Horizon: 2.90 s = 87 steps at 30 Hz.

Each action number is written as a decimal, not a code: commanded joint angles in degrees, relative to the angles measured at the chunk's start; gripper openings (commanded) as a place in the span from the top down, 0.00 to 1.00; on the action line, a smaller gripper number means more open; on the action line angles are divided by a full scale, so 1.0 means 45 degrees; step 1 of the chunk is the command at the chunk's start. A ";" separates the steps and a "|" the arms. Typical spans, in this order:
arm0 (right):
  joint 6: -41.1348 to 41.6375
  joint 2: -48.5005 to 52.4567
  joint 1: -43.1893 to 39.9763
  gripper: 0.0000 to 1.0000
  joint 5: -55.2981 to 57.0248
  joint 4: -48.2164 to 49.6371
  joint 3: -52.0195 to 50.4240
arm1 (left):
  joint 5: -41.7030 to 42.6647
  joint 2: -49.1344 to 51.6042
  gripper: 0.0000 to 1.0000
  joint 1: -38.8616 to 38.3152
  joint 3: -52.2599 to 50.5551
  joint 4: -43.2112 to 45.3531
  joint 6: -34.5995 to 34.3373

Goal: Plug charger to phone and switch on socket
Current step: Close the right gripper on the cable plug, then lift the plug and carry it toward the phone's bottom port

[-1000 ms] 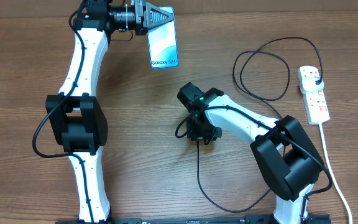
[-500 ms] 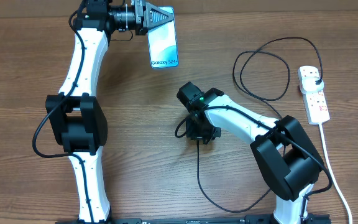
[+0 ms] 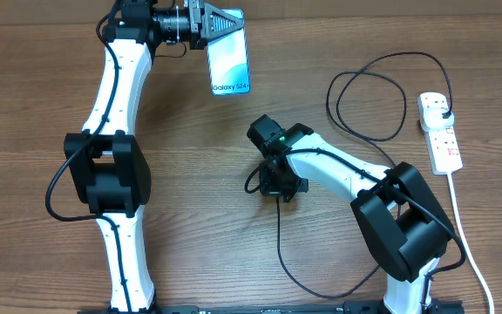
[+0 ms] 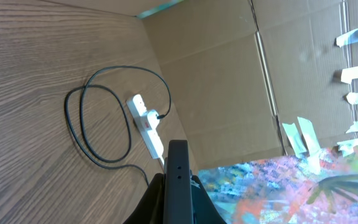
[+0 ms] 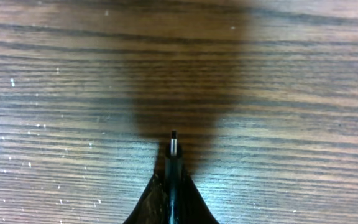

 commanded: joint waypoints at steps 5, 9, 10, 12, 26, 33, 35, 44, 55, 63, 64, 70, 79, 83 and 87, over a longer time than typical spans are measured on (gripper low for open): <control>-0.0170 0.0515 0.0073 0.96 -0.0529 -0.0228 0.0126 | 0.0243 -0.0418 0.96 0.0097 0.0262 0.0063 0.0146; -0.1384 0.0510 -0.0010 0.96 -0.3138 -0.0121 0.0418 | 0.0311 -0.0418 0.96 0.0146 0.0262 0.0199 0.0141; -0.1715 0.0491 -0.0068 0.96 -0.4065 0.0068 0.0423 | 0.0413 -0.0418 0.96 0.0180 0.0262 0.0364 -0.0053; -0.2244 0.0491 -0.0223 0.96 -0.5615 0.0442 0.0423 | 0.0797 -0.0418 0.96 0.0262 0.0262 0.0879 -0.0515; -0.4585 0.0491 -0.2555 0.96 -1.5256 0.3769 0.0418 | 0.1695 -0.0418 0.96 0.1166 0.0262 0.3691 -0.3555; -0.3886 0.0491 -0.3070 0.96 -1.6198 0.7096 0.0418 | 0.1540 -0.0418 0.96 0.1015 0.0262 0.6227 -0.5663; -0.3594 0.0491 -0.3128 0.96 -1.6723 0.8121 0.0418 | 0.1384 -0.0418 0.96 0.0986 0.0262 0.7140 -0.6489; 0.0029 0.0491 -0.3211 0.96 -1.6844 1.3750 0.0418 | 0.1268 -0.0418 0.96 0.0971 0.0262 0.8432 -0.7825; 0.4507 0.0491 -0.3400 0.96 -1.5533 1.9686 0.0418 | 0.1467 -0.0418 0.96 0.0928 0.0262 0.8446 -0.7932; 0.5047 0.0491 -0.3793 0.96 -1.5382 1.9948 0.0418 | 0.1792 -0.0418 0.96 0.0559 0.0262 0.8437 -0.7548; 0.5085 0.0491 -0.3847 0.96 -1.5353 1.9948 0.0418 | 0.1797 -0.0418 0.96 0.0500 0.0262 0.8437 -0.7465; 0.5178 0.0491 -0.3881 0.96 -1.5348 1.9953 0.0423 | 0.1739 -0.0418 0.96 0.0296 0.0262 0.8398 -0.7213; 0.5435 0.0491 -0.3881 0.96 -1.5450 2.0929 0.0423 | 0.1622 -0.0418 0.96 0.0306 0.0262 0.7878 -0.6295; 0.5459 0.0491 -0.3881 0.96 -1.5450 2.0929 0.0418 | 0.1540 -0.0418 0.96 0.0311 0.0262 0.7019 -0.5795; 0.5455 0.0491 -0.3881 0.96 -1.5446 2.0934 0.0423 | 0.1545 -0.0418 0.96 0.0291 0.0262 0.6960 -0.5804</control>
